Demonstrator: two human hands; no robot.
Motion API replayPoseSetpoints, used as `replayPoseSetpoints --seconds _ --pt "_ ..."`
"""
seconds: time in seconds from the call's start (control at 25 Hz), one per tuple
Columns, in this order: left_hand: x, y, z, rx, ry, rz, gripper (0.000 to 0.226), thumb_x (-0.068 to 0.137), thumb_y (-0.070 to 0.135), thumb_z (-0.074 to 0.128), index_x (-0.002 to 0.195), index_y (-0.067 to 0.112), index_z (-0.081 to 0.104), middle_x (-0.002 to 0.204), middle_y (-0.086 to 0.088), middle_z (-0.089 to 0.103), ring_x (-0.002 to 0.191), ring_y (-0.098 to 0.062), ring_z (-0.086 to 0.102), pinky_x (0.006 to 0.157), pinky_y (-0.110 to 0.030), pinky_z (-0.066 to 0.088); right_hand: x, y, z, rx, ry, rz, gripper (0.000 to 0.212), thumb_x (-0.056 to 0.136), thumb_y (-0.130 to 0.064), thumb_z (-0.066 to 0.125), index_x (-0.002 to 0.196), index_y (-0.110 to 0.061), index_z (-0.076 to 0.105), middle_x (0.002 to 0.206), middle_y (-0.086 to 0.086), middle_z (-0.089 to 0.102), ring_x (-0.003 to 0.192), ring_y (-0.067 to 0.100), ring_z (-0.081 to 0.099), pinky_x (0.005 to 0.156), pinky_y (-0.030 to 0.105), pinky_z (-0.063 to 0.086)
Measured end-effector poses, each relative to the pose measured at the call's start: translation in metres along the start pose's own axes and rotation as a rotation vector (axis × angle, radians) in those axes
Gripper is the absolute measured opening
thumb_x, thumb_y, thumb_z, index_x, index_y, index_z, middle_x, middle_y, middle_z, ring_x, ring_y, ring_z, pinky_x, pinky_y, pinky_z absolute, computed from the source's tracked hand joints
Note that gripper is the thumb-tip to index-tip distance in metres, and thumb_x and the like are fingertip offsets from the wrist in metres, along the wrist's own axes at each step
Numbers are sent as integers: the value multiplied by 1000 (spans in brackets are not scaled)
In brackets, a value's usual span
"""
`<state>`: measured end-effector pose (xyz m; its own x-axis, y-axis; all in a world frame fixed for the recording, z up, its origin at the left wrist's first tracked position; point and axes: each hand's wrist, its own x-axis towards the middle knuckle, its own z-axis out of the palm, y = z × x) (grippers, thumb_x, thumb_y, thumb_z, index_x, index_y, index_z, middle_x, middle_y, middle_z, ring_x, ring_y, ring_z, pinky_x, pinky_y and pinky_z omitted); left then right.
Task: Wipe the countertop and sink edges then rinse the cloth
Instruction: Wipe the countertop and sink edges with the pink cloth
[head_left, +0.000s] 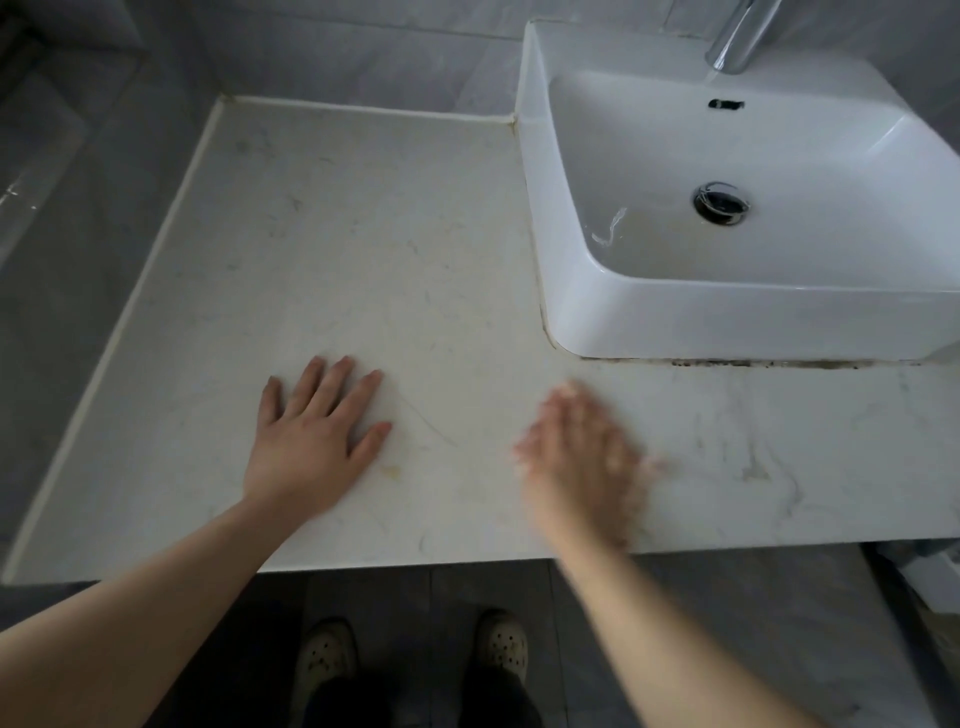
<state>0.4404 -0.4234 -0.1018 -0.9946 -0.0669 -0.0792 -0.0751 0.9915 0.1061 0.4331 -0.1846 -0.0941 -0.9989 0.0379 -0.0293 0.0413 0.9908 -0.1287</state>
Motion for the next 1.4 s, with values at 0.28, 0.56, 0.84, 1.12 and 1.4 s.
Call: replayPoseSetpoints --seconds 0.28,0.56,0.84,1.12,1.4 --pt "-12 -20 -17 -152 30 39 71 78 65 5 131 41 46 157 5 1 143 -17 -12 113 -41 -11 13 -15 10 -55 -18 -242 52 96 -37 22 145 -24 31 156 -2 24 141 23 28 109 43 8" --pt "-72 -86 -20 -32 -111 -295 95 60 83 1 145 41 -2 154 -2 -21 140 -22 -23 113 -46 -11 -37 -133 13 60 -236 -566 66 88 -38 -1 151 -17 4 160 5 -2 147 25 -3 114 42 -13" --pt "-82 -99 -15 -19 -69 -238 98 64 80 -4 146 27 -8 156 -3 -11 142 -19 -14 114 -37 -9 61 -80 11 -41 -65 -258 68 88 -42 3 149 -17 22 158 4 16 145 23 14 114 42 11" --pt "-106 -125 -10 -28 -26 -258 83 87 66 9 140 8 36 145 -15 38 134 -27 33 107 -34 15 -61 -157 23 43 -184 -1004 57 96 -38 15 144 -16 37 150 5 37 139 23 34 114 38 12" --pt "-103 -122 -10 -61 13 -285 85 88 64 10 137 0 36 143 -19 39 132 -26 35 110 -24 3 73 -251 26 58 -221 -544 55 100 -35 21 151 -18 9 160 3 1 147 22 -2 117 41 -3"
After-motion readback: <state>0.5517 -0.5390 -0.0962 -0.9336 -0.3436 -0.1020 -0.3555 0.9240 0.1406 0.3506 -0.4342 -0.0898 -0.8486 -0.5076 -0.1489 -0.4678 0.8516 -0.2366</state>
